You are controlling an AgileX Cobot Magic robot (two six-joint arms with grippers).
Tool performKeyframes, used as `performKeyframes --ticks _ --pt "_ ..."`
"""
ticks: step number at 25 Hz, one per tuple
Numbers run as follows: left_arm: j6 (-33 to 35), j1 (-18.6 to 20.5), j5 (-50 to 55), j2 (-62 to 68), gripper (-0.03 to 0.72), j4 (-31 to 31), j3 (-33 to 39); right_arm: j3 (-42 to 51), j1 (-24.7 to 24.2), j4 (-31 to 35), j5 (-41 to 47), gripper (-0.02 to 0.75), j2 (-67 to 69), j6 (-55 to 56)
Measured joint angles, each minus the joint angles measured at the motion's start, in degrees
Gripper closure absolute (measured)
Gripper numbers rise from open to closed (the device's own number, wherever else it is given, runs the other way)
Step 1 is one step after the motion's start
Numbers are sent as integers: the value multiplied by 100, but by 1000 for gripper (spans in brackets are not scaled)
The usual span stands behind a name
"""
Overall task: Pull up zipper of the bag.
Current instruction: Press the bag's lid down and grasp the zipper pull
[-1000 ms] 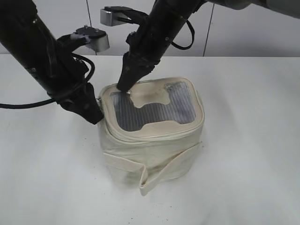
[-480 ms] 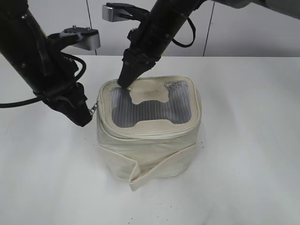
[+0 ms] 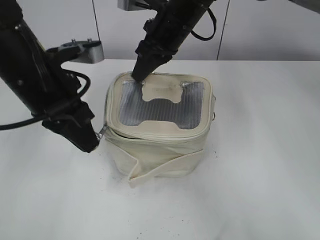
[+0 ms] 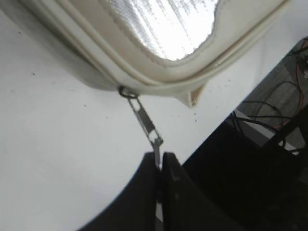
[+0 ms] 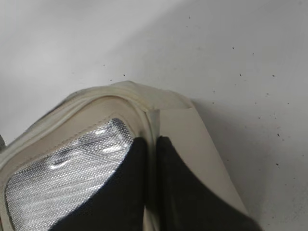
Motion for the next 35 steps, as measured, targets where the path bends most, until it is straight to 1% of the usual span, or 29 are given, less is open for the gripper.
performKeyframes --ticks 3,5,7,10,13,17,19,21,22,24,29,31,32,35 --pt "-12 -272 -364 -6 690 -254 277 0 0 -33 0 707 0 55" --pt "-18 -580 -627 -6 690 -408 356 0 -8 -61 0 708 0 55" --pt "-24 -981 -1043 -11 690 -520 380 0 -10 -74 0 708 0 55" --pt "-31 -1500 -1729 -11 690 -573 392 0 -10 -106 0 708 0 42" --pt "-48 -1816 -2289 0 690 -618 409 0 -10 -212 0 708 5 9" --pt "-126 -1921 -2671 7 690 -862 440 0 -29 -323 0 708 5 9" --pt "-550 -1933 -2644 7 690 -737 440 0 -29 -328 0 707 5 9" --pt "-1232 -1952 -2551 1 690 -379 440 0 -29 -328 0 707 5 29" --pt "-1625 -1970 -2478 -5 690 -80 440 0 -29 -328 0 707 5 55" --pt "-2233 -2013 -2339 -26 690 318 440 -5 -29 -349 0 707 5 90" --pt "-3192 -2055 -2032 -292 690 1287 440 -46 -40 -424 0 708 5 155" --pt "-3371 -2066 -2077 -323 690 1327 440 -46 -40 -431 0 708 5 160" --pt "-3409 -2066 -2156 -326 690 1249 440 -46 -40 -436 0 708 5 167" --pt "-3451 -2085 -2567 -263 690 749 440 -46 -50 -441 0 709 5 167"
